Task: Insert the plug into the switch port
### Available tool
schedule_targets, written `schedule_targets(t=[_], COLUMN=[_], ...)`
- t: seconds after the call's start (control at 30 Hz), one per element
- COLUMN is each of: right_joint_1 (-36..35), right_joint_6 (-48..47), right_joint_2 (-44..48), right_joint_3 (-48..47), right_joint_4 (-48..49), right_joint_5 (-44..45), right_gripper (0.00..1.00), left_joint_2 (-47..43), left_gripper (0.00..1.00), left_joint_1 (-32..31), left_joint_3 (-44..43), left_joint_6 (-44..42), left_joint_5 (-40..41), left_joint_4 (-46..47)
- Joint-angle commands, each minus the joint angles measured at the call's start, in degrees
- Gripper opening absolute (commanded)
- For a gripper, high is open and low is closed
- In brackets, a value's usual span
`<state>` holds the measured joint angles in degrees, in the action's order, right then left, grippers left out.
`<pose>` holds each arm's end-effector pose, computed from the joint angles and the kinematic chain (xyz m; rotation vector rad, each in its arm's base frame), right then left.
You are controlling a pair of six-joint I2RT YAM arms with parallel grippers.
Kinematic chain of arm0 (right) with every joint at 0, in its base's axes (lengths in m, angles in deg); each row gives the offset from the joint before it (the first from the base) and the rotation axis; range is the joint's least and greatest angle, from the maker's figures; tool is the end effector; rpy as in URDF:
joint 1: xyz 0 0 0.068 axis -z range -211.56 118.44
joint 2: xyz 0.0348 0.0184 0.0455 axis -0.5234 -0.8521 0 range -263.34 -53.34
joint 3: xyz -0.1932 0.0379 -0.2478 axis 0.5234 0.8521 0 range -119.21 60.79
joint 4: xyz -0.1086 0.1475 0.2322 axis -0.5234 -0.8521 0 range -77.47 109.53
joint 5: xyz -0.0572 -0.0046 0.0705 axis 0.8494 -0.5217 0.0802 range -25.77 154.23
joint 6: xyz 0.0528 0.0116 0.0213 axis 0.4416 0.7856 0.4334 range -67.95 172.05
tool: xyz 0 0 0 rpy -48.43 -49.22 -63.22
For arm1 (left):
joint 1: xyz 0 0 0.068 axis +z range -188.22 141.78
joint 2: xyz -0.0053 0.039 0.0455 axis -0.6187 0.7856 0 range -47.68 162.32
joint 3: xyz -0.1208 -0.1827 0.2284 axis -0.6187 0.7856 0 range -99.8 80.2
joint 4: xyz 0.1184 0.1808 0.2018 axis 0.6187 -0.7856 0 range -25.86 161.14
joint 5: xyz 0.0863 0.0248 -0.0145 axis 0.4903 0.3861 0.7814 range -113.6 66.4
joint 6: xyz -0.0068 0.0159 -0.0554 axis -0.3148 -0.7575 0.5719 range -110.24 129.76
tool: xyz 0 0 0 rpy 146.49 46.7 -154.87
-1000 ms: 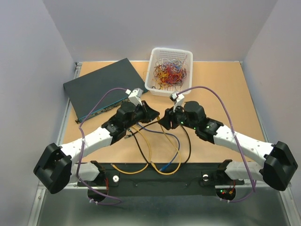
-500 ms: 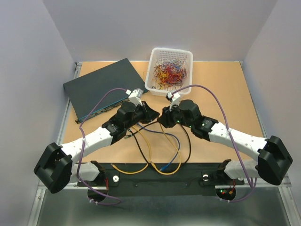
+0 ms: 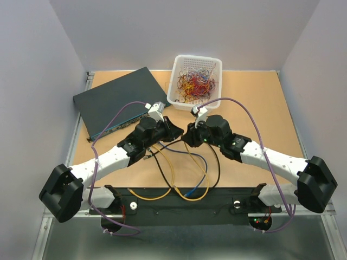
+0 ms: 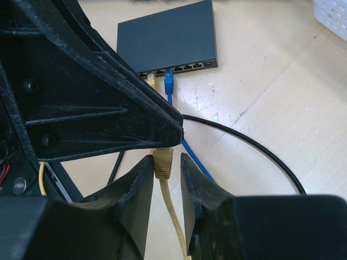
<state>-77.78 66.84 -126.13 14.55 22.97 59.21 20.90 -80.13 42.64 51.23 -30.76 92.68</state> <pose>0.2141 0.2288 0.2912 -0.6141 1.9627 0.7667 0.2145 -0.1994 0.2886 0.1069 1.8826 -1.1487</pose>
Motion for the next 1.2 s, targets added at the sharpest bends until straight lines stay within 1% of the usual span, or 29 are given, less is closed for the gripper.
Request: schedule_targets(t=[0.0,0.2,0.33,0.43,0.7,0.8,0.9,1.13,1.17], right_joint_1=[-0.36,-0.37,-0.37,-0.36,-0.37,-0.37,-0.37,-0.37,-0.37], right_joint_6=[-0.55,-0.37,-0.2,-0.02,0.24,0.42,0.51,0.68,0.68], right_joint_2=[-0.07,-0.15,0.11,0.11,-0.77,-0.95,-1.21,-0.42,-0.24], right_joint_3=[-1.75,-1.75,-1.75,-1.57,-1.84,-1.84,-1.75,-1.14,-1.05], right_joint_4=[1.48,1.48,1.48,1.48,1.57,1.65,1.83,2.62,2.71], right_joint_5=[-0.08,-0.26,-0.52,-0.08,-0.87,-1.14,-1.66,-1.14,-1.14], right_gripper=[0.31,0.33,0.37,0.38,0.37,0.34,0.3,0.17,0.13], left_joint_2=[-1.08,-1.16,-0.99,-1.08,-1.25,-1.34,-1.52,-1.69,-1.6], left_gripper=[0.0,0.0,0.0,0.0,0.0,0.0,0.0,0.0,0.0], left_joint_1=[0.07,0.07,0.07,0.07,0.07,0.07,0.07,0.07,0.07], left_joint_3=[-2.96,-2.96,-3.22,-3.31,-3.13,-2.87,-2.61,-1.9,-1.81], left_joint_6=[0.45,0.54,0.63,0.63,0.8,1.06,1.33,1.51,1.5], left_joint_5=[0.3,0.83,0.83,0.83,1.0,1.18,1.44,1.53,1.53], left_joint_4=[2.19,2.19,2.19,2.1,2.19,2.28,2.72,2.98,2.98])
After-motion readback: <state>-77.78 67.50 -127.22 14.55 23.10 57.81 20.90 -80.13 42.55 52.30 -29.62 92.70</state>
